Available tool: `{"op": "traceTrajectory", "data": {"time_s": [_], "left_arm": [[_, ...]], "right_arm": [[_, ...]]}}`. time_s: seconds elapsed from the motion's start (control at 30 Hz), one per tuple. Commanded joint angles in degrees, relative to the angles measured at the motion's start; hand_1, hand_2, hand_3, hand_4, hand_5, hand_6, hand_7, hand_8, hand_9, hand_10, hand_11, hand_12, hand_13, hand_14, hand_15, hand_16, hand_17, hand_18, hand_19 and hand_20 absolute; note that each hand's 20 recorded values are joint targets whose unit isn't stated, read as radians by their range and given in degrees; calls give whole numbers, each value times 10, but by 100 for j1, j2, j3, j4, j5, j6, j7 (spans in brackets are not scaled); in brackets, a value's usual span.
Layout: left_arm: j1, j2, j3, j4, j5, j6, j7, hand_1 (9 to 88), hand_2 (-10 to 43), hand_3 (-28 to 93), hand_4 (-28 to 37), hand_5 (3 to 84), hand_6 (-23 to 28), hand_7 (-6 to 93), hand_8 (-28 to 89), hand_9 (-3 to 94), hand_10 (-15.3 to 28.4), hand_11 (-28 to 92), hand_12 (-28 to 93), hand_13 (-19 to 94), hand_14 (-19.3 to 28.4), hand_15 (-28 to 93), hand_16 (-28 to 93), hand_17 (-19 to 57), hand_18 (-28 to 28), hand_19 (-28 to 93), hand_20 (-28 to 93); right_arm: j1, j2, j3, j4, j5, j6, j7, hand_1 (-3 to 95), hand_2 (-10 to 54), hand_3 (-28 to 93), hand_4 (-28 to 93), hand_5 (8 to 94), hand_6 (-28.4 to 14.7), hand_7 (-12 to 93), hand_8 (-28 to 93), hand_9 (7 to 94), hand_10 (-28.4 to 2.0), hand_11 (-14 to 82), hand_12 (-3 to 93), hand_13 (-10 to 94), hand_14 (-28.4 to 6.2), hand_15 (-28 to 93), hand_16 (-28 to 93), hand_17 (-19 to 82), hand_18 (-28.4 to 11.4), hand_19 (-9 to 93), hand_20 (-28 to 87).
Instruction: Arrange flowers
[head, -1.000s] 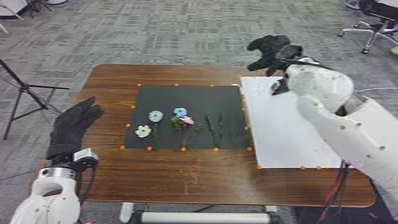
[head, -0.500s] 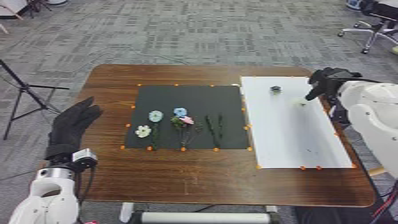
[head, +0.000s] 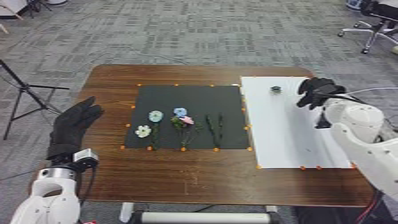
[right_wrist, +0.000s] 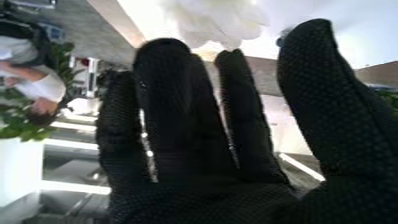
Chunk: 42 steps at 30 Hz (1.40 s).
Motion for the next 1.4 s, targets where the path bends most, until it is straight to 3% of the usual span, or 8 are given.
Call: {"op": "traceTrajectory", "data": {"time_s": [0.03,0.27,0.43,0.6,0.7,1.03,1.17,1.4], "left_arm": [[-12,-76,21,-14,14,-11,32,259,15,694,-281,452,35,127,-67,467,143,213,130,367,186,234,4,50,141,121,193],[2,-103,16,-18,6,-24,56,259,15,693,-281,451,35,127,-67,467,143,213,130,366,186,234,5,50,141,121,193],[3,-116,16,-22,12,-23,42,259,15,694,-281,452,35,126,-67,467,143,212,130,368,187,235,5,50,141,120,193],[15,-123,1,-30,3,5,41,258,15,694,-281,452,35,127,-67,467,143,212,130,366,186,234,4,50,141,121,193],[30,-113,-3,-46,-12,26,40,258,15,695,-281,452,34,128,-67,467,143,213,130,366,185,234,5,50,141,121,193],[97,-62,-107,-90,-24,64,36,258,15,695,-282,452,36,125,-67,467,143,212,129,367,186,236,4,50,142,121,193],[97,-60,-105,-98,-14,53,20,258,16,694,-282,452,36,126,-66,468,143,213,129,367,186,235,4,50,141,121,193],[85,-56,-93,-80,-11,26,-4,258,15,694,-282,452,36,126,-67,467,143,213,130,367,186,235,4,50,141,121,193]], "right_arm": [[-99,-141,-69,140,-341,308,37,452,-95,707,-222,563,19,183,-100,587,-120,100,157,682,-105,628,278,294,-218,671,537],[-293,-266,-27,316,-557,314,56,486,-95,706,-226,586,25,195,-109,608,-120,110,155,694,-96,625,283,305,-215,674,537],[-347,-369,-2,536,-650,676,110,506,-95,702,-228,603,28,207,-106,627,-120,120,157,703,-92,625,285,313,-213,678,540],[-358,-296,-116,641,-542,1311,17,599,-95,603,-216,683,22,209,18,714,-104,108,207,739,-77,631,299,341,-206,689,555],[-243,-126,-267,499,-346,1645,43,639,-95,554,-190,748,22,206,34,794,-97,40,284,768,-70,637,309,355,-205,695,568],[642,363,-965,-900,868,2241,231,639,-95,567,-182,778,17,198,44,824,-104,36,296,781,-69,649,323,365,-210,704,578],[1043,75,-1455,-1157,1235,2278,127,637,-95,572,-183,783,16,192,46,828,-106,35,296,783,-71,652,326,366,-213,708,580],[1437,-945,-2206,-899,1657,2165,36,638,-95,572,-181,788,15,181,50,831,-109,33,296,784,-71,652,328,367,-214,711,581]]}}
